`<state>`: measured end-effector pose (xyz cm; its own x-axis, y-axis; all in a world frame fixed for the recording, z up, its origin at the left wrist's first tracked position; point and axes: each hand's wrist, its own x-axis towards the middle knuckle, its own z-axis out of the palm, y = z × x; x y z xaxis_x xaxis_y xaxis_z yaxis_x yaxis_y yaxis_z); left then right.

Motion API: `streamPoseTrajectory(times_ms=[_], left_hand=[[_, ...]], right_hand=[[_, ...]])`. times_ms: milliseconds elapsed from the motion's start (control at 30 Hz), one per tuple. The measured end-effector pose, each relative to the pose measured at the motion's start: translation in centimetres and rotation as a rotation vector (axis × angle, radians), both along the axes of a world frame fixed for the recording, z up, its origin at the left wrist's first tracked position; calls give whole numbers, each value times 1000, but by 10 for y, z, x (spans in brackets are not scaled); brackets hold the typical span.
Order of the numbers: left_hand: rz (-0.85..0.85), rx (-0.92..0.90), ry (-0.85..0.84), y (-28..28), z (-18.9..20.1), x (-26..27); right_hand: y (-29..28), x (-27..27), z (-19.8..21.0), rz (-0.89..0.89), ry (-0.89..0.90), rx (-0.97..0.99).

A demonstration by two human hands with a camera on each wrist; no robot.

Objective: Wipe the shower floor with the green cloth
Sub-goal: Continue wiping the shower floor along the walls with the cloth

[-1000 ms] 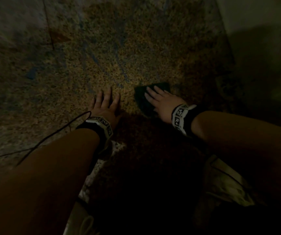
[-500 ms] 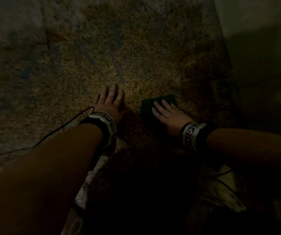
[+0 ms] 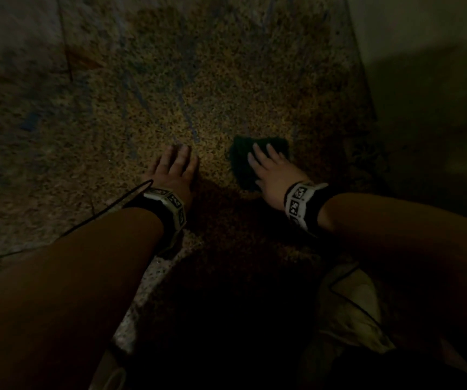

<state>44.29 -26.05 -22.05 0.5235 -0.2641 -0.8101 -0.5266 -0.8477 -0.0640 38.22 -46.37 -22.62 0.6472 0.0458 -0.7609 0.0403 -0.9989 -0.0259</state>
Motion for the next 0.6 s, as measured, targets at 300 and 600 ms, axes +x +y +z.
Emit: streamPoseTrajectory(times_ms=[300, 600], left_hand=[[-25, -74, 92, -20, -2, -9], [31, -115, 108, -18, -1, -14]], right_hand=[[-24, -48, 3, 69, 97, 26], [-25, 10, 4, -124, 16, -24]])
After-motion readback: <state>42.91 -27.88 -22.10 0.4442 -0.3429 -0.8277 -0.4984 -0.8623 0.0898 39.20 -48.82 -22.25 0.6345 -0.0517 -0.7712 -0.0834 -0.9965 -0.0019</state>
